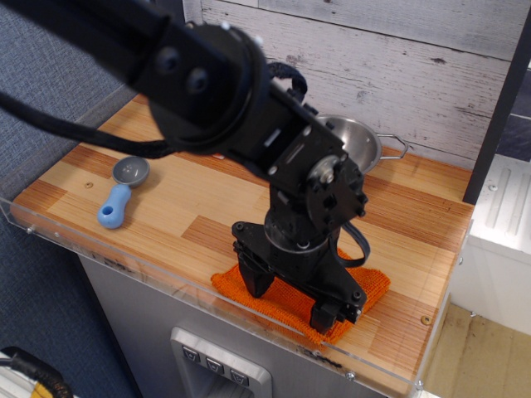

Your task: Move cloth from center front. cloth is now slightly right front.

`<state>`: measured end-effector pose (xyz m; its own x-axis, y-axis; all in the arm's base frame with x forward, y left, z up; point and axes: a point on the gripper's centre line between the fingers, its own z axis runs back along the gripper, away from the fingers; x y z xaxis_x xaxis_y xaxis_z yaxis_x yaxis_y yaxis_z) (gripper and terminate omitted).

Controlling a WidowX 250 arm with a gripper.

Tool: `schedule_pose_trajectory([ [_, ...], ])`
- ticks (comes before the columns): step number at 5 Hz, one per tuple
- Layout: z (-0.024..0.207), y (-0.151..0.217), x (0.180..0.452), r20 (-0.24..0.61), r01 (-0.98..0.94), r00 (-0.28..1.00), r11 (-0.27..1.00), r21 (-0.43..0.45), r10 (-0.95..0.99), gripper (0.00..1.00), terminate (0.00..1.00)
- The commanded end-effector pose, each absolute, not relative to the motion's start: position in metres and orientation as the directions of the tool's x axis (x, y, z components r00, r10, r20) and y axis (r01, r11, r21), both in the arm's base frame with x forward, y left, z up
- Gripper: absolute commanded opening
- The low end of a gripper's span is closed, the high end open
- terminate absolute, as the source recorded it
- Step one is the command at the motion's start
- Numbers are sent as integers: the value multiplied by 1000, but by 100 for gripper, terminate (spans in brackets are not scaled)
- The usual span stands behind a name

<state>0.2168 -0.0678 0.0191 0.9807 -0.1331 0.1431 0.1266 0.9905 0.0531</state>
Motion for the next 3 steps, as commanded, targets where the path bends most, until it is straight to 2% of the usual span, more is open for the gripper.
schedule_pose_trajectory([
  [1,14,-61,231,114,65,991,998,-15,-63,100,0],
  [3,3,-64,251,96,2,995,995,-103,8,100,0],
])
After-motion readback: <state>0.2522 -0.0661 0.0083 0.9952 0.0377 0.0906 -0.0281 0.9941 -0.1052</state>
